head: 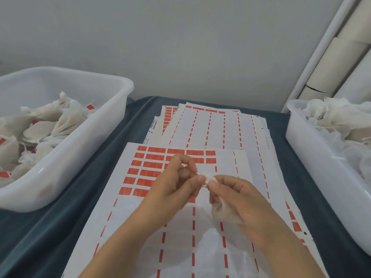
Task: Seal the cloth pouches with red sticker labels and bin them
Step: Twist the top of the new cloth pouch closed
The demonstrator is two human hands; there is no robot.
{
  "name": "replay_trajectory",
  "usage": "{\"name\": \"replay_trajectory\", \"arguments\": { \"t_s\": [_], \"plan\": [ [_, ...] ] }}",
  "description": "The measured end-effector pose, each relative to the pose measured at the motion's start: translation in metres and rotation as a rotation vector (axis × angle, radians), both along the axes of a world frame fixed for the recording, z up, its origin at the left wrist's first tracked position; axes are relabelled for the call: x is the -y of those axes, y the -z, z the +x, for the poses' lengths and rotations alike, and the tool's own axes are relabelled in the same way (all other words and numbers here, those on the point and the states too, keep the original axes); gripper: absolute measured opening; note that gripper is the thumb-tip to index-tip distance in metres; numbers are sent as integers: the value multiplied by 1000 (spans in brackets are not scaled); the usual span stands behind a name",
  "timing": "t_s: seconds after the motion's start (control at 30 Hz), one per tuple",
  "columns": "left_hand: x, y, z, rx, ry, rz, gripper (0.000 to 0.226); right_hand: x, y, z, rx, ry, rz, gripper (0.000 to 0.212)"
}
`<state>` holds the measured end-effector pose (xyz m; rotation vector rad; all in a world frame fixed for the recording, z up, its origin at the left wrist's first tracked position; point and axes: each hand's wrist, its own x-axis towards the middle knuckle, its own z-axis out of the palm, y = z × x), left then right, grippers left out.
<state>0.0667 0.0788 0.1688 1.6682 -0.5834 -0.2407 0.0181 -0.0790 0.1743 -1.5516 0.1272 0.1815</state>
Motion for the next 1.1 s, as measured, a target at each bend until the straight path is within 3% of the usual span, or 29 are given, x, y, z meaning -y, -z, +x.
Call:
{"name": "replay_trajectory", "arguments": {
  "t_s": [0.1,0.2,0.27,0.37,0.47,0.53,0.63,0.87,1.1],
  "plan": [
    [1,0,-2,14,24,-49,21,2,-2,-3,-99,-141,372,19],
    [1,1,-1,-131,79,-143,25,2,-1,-3,-100,-182,501,14],
    [1,3,-1,-303,107,-235,28,-2,0,-1,-112,-88,448,18],
    [4,4,-2,-419,-15,-211,29,-6,1,2,-37,131,-53,28],
    [9,6,-2,-220,-194,39,35,-11,1,1,89,224,-256,28],
    [12,6,-5,-60,-139,143,37,-12,3,1,139,230,-304,30],
    [12,5,-6,-58,-69,117,31,-10,6,1,147,210,-259,30],
    [-2,-3,2,-396,77,-112,30,-12,6,-1,75,89,127,19],
    [-3,-2,3,-425,73,-62,27,-11,7,-1,119,174,163,17]
  ]
}}
